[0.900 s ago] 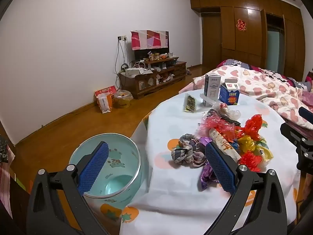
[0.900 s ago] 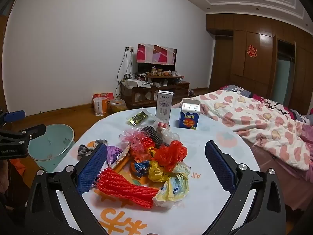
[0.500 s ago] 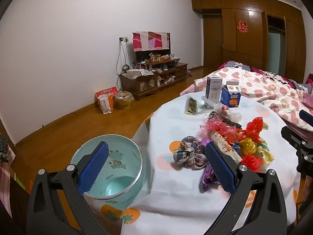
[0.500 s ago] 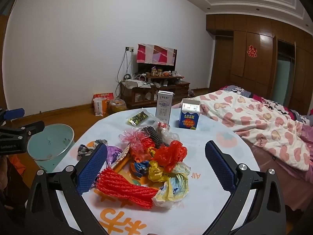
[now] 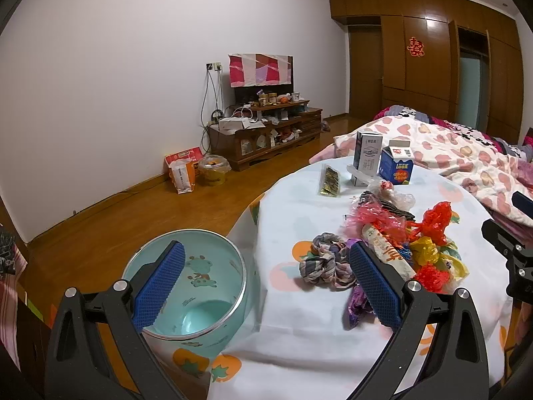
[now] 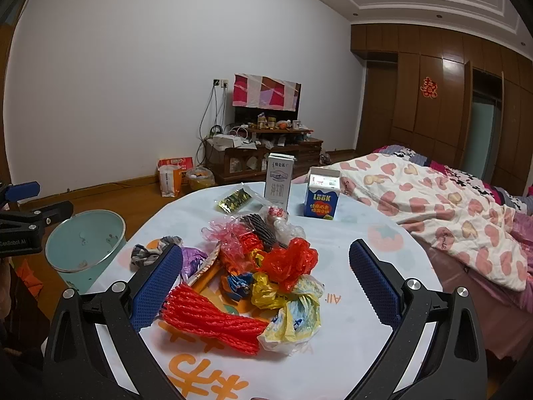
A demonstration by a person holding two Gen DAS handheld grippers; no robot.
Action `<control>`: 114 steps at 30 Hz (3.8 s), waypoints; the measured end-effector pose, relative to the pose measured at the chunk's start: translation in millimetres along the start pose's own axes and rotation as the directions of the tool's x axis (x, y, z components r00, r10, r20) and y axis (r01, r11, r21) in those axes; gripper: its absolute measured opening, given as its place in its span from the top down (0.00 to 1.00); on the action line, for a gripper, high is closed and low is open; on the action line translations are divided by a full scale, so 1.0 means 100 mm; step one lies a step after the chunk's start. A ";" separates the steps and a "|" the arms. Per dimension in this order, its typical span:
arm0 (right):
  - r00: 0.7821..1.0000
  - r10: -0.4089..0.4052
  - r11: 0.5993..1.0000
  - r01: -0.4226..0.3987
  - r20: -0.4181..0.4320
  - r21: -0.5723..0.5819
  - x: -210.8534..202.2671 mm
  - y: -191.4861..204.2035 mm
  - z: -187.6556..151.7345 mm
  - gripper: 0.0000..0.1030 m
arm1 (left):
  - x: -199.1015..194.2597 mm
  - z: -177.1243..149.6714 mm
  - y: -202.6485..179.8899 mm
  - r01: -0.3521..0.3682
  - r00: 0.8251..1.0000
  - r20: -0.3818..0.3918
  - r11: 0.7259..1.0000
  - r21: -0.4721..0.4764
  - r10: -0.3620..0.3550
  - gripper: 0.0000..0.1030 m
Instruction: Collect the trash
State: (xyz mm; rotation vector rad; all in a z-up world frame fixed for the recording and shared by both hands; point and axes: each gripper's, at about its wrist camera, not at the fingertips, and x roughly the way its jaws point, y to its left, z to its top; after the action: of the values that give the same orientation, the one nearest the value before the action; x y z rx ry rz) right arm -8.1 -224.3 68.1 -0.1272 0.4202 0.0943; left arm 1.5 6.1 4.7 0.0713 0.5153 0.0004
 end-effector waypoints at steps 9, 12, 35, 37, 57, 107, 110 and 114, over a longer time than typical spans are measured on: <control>1.000 0.000 1.000 0.000 0.000 0.001 0.01 -0.03 -0.01 0.05 | 0.00 0.00 0.01 -0.001 1.000 -0.001 1.000 -0.002 0.001 0.06; 1.000 0.000 1.000 0.000 -0.002 0.000 0.00 -0.03 -0.01 0.05 | 0.00 0.00 0.01 0.000 1.000 -0.002 1.000 -0.002 0.000 0.06; 1.000 0.000 1.000 0.000 -0.006 -0.001 -0.05 -0.02 -0.02 0.05 | 0.01 0.00 0.05 0.001 1.000 -0.004 1.000 -0.002 -0.001 0.06; 1.000 0.001 1.000 -0.001 -0.008 -0.002 -0.05 -0.02 -0.03 0.05 | 0.01 0.00 0.05 0.000 1.000 -0.004 1.000 -0.004 0.000 0.06; 1.000 -0.001 1.000 0.001 -0.006 -0.002 -0.03 -0.07 -0.07 0.05 | 0.05 0.00 0.09 -0.003 1.000 -0.006 1.000 -0.010 0.003 0.06; 0.976 -0.050 0.989 0.077 -0.212 0.125 0.64 -0.76 -0.67 0.24 | 0.60 -0.37 -0.71 0.261 0.953 -0.180 0.961 0.089 -0.242 0.94; 0.978 -0.050 0.989 0.077 -0.203 0.128 0.68 -0.77 -0.62 0.27 | 0.50 -0.27 -0.64 0.251 0.961 -0.140 0.964 0.087 -0.238 0.94; 0.982 -0.047 0.987 0.074 -0.183 0.143 0.74 -0.83 -0.51 0.28 | 0.39 -0.16 -0.61 0.246 0.967 -0.094 0.965 0.092 -0.237 0.94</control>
State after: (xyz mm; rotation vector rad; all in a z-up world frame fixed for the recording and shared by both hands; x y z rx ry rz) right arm 48.6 -308.3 -0.2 -0.0007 0.6011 -0.0095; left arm 26.8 -52.9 -33.0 0.1093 0.6042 -0.2636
